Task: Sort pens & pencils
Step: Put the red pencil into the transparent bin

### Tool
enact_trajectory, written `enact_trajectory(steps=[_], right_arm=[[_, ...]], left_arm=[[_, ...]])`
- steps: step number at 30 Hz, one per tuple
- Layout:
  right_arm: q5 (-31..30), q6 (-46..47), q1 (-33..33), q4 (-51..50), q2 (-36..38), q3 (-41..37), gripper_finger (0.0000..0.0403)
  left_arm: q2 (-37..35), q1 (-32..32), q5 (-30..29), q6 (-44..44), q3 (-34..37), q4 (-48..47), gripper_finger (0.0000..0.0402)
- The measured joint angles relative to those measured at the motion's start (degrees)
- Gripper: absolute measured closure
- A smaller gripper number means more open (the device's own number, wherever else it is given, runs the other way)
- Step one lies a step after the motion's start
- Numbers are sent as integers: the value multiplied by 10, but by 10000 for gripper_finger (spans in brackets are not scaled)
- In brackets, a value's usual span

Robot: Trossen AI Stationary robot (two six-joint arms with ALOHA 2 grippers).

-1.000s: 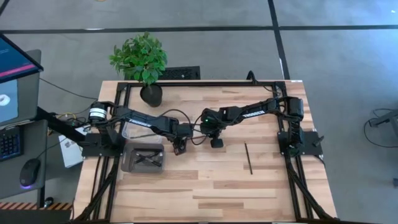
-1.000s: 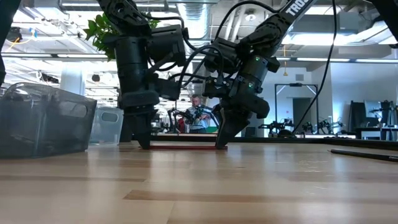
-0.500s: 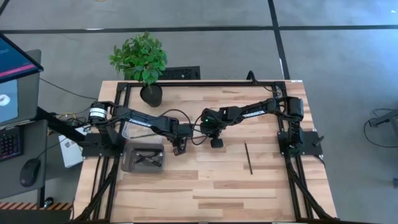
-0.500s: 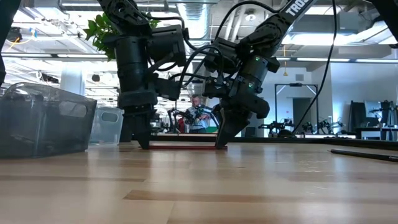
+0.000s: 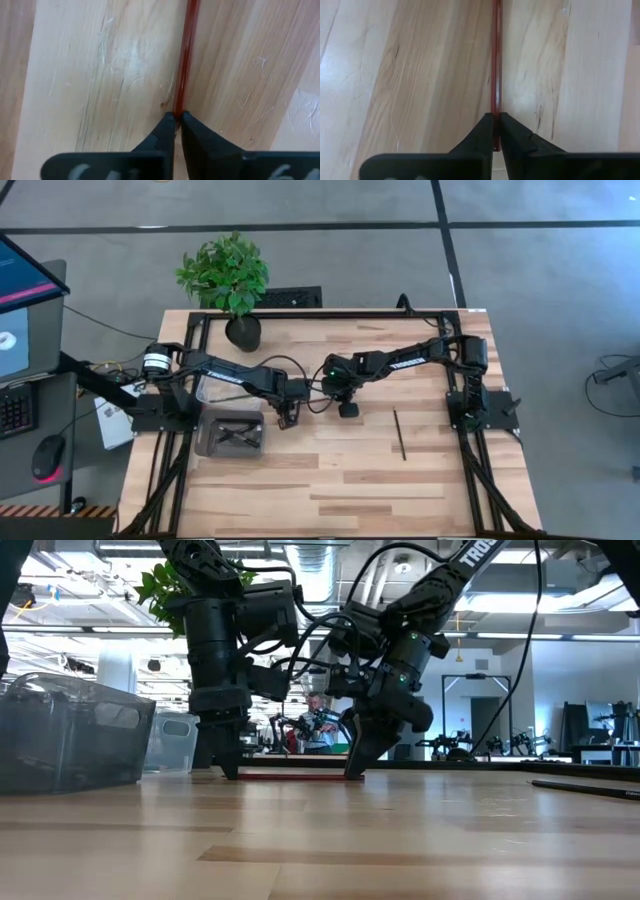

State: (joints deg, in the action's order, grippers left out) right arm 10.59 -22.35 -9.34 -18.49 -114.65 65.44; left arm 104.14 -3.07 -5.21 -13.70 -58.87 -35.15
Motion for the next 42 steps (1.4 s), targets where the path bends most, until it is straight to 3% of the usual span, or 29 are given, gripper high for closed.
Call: enact_trajectory(steps=[8, 26, 42], right_arm=[[1, -2, -8, 1, 1, -1, 333], [-1, 17, -8, -12, 1, 1, 331], [-12, -30, -3, -1, 35, -7, 331]], left_arm=[[0, -1, 11, 1, 0, -1, 399], [0, 0, 1, 2, 1, 21, 401], [2, 0, -4, 20, -18, 3, 401]])
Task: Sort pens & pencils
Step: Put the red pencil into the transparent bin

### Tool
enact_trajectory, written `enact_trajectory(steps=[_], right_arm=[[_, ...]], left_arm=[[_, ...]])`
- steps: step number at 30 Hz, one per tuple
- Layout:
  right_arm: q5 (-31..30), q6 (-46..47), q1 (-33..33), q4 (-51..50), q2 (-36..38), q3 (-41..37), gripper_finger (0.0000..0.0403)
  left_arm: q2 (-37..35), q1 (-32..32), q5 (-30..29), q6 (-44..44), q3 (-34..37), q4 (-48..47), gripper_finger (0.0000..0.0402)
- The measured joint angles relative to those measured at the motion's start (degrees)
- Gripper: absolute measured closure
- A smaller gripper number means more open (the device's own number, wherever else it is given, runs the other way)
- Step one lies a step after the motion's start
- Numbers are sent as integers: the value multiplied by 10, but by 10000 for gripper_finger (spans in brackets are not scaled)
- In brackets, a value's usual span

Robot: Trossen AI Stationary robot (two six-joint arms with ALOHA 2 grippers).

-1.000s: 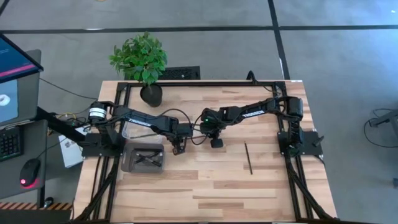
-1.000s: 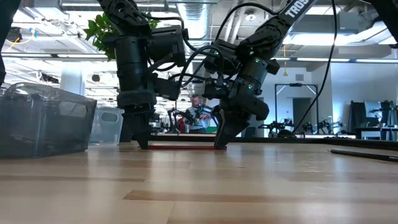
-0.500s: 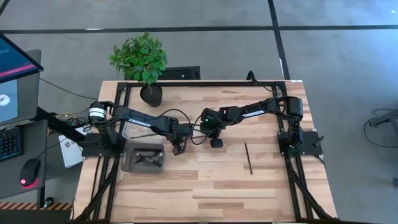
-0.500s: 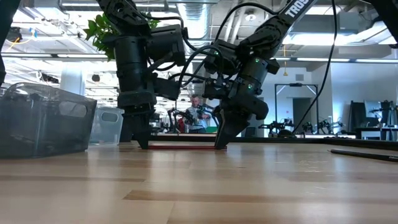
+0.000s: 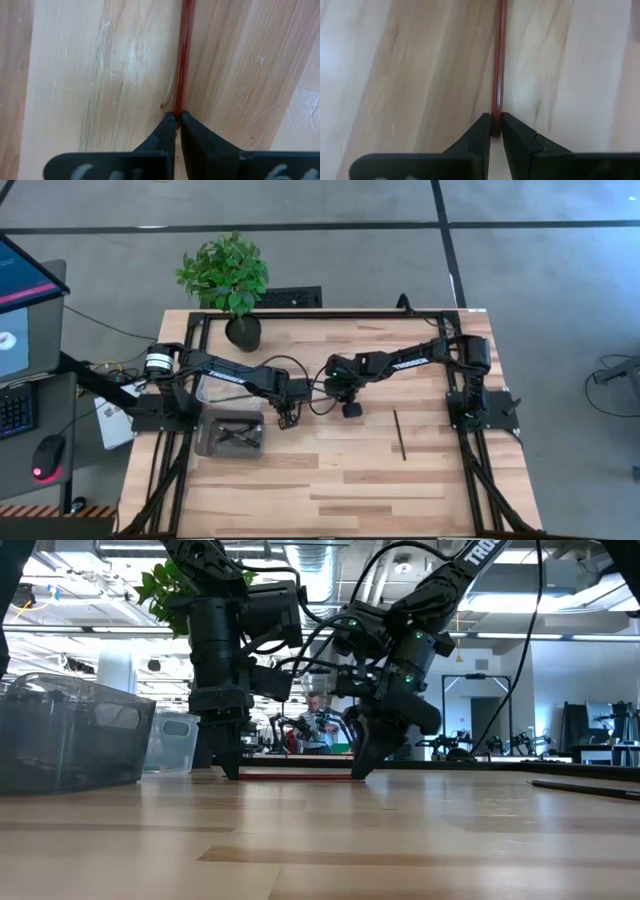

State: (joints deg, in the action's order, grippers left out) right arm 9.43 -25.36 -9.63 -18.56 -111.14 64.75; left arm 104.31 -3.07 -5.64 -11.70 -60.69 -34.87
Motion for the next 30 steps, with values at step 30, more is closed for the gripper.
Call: enact_trajectory(steps=[30], right_arm=[[10, 25, -47, -114, 39, 3, 331]], left_arm=[[-85, 4, -121, -39, -11, -45, 399]])
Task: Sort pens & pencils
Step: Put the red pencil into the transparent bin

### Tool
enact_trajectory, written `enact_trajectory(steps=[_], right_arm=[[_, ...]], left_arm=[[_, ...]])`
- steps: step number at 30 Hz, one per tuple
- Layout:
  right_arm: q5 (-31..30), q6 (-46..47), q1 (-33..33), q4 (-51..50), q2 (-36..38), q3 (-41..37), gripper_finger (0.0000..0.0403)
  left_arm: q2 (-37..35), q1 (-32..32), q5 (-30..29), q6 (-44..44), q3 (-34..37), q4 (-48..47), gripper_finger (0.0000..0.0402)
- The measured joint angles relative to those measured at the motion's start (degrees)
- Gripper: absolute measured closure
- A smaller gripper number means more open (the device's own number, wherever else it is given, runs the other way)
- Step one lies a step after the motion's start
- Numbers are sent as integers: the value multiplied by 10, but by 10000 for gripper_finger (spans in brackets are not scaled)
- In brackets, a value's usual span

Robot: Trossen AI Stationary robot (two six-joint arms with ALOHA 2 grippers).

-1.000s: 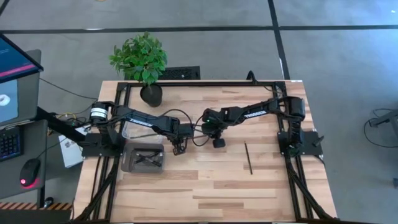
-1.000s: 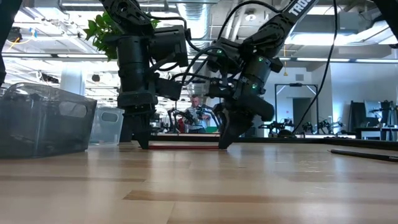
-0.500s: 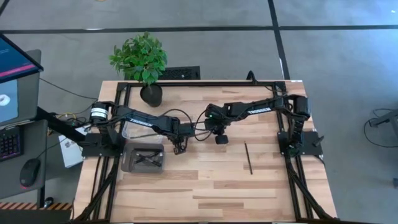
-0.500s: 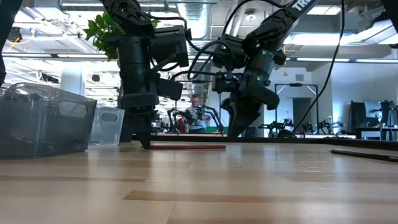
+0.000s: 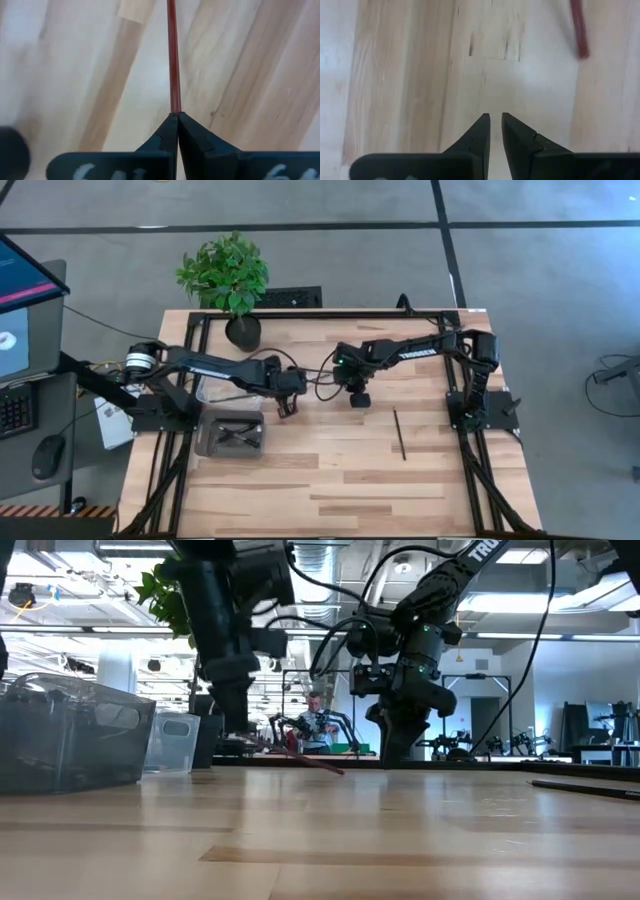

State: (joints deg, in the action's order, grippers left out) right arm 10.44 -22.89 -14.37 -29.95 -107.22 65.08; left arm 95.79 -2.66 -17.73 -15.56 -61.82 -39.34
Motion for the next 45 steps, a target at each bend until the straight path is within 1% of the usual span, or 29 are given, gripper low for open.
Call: enact_trajectory(steps=[2, 4, 6, 10, 13, 20, 29, 31, 35, 42, 45], right_arm=[[0, 0, -3, 2, 0, 0, 331], [0, 0, -4, 4, 0, 0, 331], [0, 0, -5, 7, 0, 0, 331], [2, -7, -4, 32, 0, 0, 331], [11, -6, -4, 57, 1, 1, 331], [61, -40, 1, 61, 1, 1, 331], [60, -26, 1, 100, 1, 1, 331], [61, -26, 1, 110, 1, 1, 325], [60, -27, 3, 132, 1, 1, 293], [61, -47, 22, 141, 1, 1, 185], [60, -58, 31, 158, 1, 1, 151]], left_arm=[[-12, 0, -1, -2, 0, -9, 400], [-17, 0, 16, -2, 0, -7, 400], [-17, 0, 38, -2, 0, -7, 400], [-8, 0, 50, -2, 1, -9, 401], [-9, 0, 53, -3, 3, 2, 401], [-9, 0, 55, -6, 3, 1, 401], [-9, 0, 55, -5, 3, 2, 401], [-9, 0, 55, -5, 3, 2, 401], [-9, 0, 55, -5, 3, 2, 401], [-9, 0, 55, -3, 3, 2, 401], [-9, 0, 55, -3, 3, 2, 401]])
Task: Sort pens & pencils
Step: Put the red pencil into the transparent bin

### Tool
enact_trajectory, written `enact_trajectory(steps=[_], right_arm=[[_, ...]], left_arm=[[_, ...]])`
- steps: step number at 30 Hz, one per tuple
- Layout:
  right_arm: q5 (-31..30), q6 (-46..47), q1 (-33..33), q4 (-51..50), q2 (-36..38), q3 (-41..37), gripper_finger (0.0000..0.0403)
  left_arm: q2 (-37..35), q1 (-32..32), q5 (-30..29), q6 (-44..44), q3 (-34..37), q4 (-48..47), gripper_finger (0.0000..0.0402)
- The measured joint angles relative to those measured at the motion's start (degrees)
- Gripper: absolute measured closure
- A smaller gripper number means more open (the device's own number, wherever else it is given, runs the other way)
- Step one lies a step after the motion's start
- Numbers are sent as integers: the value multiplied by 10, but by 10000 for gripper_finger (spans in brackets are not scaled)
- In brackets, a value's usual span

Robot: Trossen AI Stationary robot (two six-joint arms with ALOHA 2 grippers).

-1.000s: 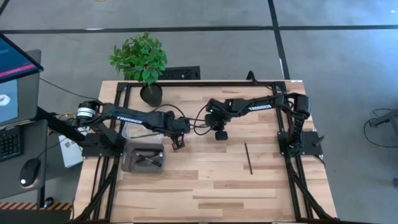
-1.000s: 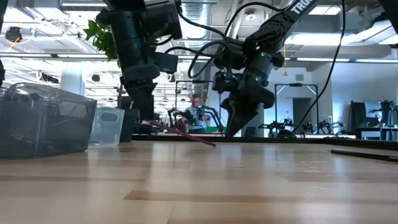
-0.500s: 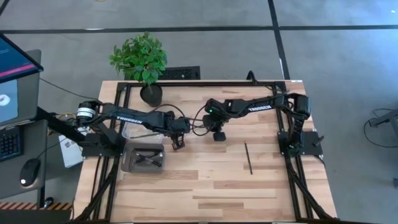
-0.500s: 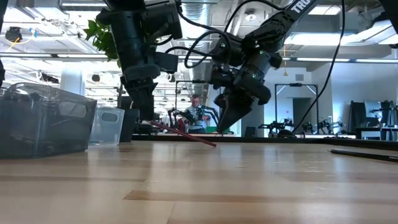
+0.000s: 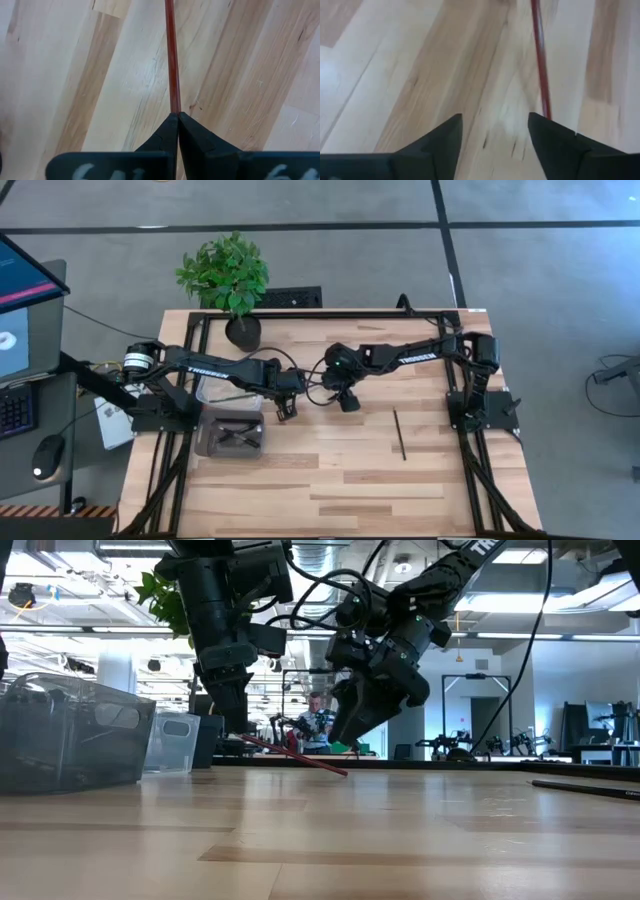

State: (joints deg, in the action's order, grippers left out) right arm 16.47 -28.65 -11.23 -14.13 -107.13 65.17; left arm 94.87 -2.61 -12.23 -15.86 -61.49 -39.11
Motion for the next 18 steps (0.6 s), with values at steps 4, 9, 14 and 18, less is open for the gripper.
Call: enact_trajectory(steps=[4, 9, 14, 18], right_arm=[[-21, -9, 12, 60, 0, 0, 136], [-76, -19, 22, 110, 0, 0, 137], [-77, -19, 21, 112, 0, 0, 138], [-77, -18, 22, 124, -28, -2, 138]], left_arm=[[0, 0, 0, 2, 0, 1, 401], [-1, 0, 0, 3, 0, 1, 401], [-1, 0, 0, 3, 0, 1, 401], [-1, 0, 0, 3, 0, 0, 401]])
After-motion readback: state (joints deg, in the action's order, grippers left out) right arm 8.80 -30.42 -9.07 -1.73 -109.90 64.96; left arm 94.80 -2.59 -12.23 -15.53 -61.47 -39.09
